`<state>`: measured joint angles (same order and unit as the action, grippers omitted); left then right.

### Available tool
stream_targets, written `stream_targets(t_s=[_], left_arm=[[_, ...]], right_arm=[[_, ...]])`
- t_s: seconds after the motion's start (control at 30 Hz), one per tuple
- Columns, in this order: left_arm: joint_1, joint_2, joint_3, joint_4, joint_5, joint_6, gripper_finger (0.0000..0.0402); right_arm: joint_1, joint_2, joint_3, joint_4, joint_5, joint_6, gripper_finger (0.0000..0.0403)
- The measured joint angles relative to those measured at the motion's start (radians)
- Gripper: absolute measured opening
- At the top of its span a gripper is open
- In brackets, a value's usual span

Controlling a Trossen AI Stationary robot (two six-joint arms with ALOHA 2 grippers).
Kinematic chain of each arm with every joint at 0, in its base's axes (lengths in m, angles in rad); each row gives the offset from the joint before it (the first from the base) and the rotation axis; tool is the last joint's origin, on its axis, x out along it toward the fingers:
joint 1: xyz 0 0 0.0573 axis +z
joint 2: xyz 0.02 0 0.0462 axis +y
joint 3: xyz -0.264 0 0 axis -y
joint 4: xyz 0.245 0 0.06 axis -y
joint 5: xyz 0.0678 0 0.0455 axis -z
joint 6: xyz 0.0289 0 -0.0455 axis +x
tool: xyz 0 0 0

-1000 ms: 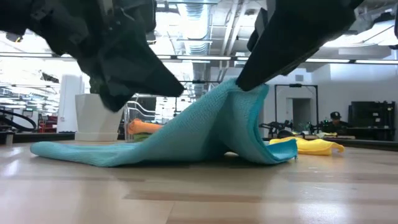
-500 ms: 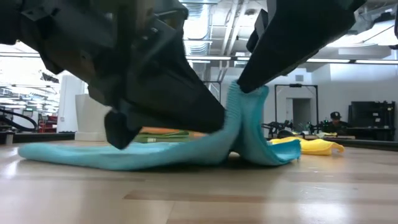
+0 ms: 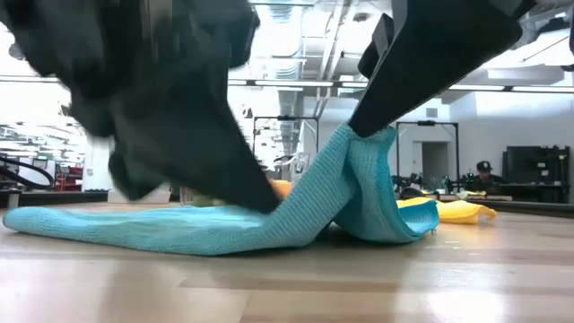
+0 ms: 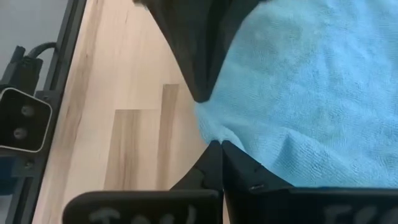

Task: Fold microfiber towels
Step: Fold the blue microfiber cloth

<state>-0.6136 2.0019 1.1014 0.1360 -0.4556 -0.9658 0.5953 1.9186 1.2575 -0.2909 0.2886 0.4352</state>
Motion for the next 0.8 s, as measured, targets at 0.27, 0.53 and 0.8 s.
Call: stream_targets(t_s=[0.27,0.53,0.8], left_arm=[[-0.038,-0.003,0.002,-0.015,-0.052,-0.036,0.0],[-0.055,0.03,0.0,-0.045,-0.075,-0.093,0.0],[-0.056,0.038,0.0,-0.051,-0.078,-0.093,0.0]], right_arm=[[-0.003,0.0,0.0,0.046,0.0,-0.05,0.0025],[-0.033,0.0,0.003,0.109,-0.049,-0.134,0.0021],[-0.066,0.0,0.004,0.153,-0.086,-0.204,0.002]])
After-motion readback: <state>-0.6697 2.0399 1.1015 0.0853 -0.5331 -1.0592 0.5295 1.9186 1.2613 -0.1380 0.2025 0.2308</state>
